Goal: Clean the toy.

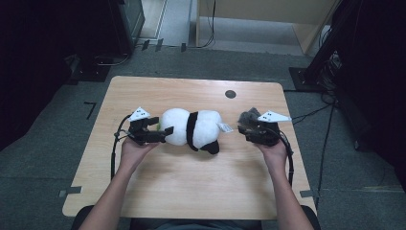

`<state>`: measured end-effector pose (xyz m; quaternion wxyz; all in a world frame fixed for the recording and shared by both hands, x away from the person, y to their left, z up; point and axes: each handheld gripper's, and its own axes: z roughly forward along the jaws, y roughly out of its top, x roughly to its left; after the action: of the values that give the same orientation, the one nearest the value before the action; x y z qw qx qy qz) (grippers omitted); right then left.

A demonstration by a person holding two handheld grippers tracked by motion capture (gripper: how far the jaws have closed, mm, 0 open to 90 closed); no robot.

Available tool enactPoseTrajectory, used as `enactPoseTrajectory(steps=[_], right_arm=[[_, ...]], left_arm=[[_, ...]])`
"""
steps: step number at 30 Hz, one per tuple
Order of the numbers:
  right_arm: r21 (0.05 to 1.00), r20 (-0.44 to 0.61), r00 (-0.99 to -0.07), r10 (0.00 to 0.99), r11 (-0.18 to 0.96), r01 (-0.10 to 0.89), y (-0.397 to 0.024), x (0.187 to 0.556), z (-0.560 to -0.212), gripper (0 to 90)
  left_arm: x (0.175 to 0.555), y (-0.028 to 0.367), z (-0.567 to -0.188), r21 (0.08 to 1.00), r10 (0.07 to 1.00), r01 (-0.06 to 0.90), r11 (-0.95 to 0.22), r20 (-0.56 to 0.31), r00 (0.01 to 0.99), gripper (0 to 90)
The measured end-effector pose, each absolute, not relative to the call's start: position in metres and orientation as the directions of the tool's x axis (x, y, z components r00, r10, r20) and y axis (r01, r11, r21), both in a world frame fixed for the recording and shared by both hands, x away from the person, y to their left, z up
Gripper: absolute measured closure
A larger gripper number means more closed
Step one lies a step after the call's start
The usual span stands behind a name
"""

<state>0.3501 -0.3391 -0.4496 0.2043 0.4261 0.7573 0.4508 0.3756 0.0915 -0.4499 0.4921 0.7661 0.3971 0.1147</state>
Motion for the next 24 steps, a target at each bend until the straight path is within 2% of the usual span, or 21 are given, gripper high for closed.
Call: enactPoseTrajectory(steps=[5,8,24], right_arm=[[0.854,0.066,-0.518,0.853,0.221,0.472,-0.353,0.357,-0.453,40.9],[0.855,0.106,-0.521,0.847,0.189,0.482,-0.361,0.364,-0.457,41.8],[0.836,0.027,-0.425,0.905,0.212,0.505,-0.383,0.379,-0.481,39.4]], left_arm=[[0.387,0.087,-0.445,0.825,0.708,0.514,-0.233,-0.219,0.672,15.6],[0.387,0.085,-0.451,0.806,0.706,0.538,-0.248,-0.231,0.67,14.4],[0.388,0.088,-0.459,0.798,0.691,0.547,-0.253,-0.246,0.679,12.9]])
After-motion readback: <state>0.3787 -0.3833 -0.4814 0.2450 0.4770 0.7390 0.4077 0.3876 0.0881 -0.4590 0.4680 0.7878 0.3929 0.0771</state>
